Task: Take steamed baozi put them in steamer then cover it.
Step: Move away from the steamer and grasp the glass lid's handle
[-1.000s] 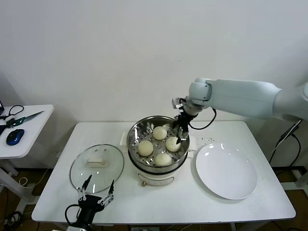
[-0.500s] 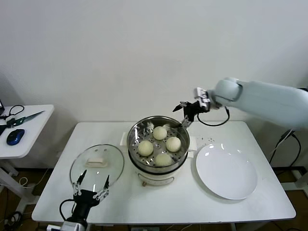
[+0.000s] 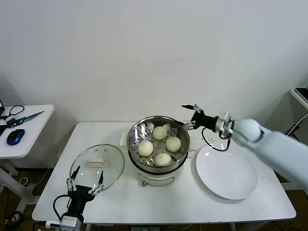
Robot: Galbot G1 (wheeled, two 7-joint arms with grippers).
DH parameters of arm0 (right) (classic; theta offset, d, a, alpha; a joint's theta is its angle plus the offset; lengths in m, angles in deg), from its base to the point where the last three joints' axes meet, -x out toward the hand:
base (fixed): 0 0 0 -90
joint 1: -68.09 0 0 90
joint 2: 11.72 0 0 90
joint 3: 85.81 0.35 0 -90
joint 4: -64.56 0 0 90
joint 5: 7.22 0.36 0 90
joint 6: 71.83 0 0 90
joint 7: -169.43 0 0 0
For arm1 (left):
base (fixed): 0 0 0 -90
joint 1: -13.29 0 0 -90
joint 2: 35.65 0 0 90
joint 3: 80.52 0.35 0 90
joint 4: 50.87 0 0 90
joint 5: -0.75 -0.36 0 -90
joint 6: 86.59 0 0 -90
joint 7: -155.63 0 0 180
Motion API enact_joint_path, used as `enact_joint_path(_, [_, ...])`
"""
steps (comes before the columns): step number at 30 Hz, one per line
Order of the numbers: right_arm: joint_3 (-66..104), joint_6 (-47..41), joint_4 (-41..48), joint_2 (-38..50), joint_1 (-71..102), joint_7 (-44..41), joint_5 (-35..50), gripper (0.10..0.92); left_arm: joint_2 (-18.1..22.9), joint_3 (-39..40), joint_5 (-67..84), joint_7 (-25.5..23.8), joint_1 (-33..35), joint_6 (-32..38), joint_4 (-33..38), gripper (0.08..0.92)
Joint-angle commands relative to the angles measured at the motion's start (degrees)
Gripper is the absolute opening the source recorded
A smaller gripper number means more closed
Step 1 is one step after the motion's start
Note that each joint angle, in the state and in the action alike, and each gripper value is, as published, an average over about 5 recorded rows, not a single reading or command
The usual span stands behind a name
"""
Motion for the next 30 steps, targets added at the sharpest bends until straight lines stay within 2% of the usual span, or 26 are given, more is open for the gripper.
enact_joint_path(1, [43.2, 4.2, -5.4, -2.8, 41.3, 6.7, -7.3, 0.823, 0.0, -1.2, -21.3, 0.6, -0.9, 0.7, 0.2, 0.823])
enact_joint_path(6, [51.5, 4.1, -7.1, -9.3, 49.7, 6.8, -8.9, 0.823, 0.4, -2.2, -40.4, 2.2, -1.3, 2.8, -0.8, 0.823])
enact_joint_path(14, [59.0, 0.6, -9.5, -15.4, 57.4, 8.7, -10.7, 0.823, -0.9, 0.3, -68.4, 5.5, -0.1, 0.1, -7.0, 0.823])
enact_joint_path(23, [62.4, -0.6, -9.2, -17.8, 60.5, 8.9, -12.5, 0.823, -0.8, 2.3, -77.2, 9.8, -10.4, 2.3, -20.2, 0.823])
enact_joint_path(30, [62.1, -0.9, -8.5, -18.5, 60.3, 8.9, -14.7, 0.823, -1.8, 1.5, -78.4, 10.1, -19.4, 4.3, -29.3, 0.823])
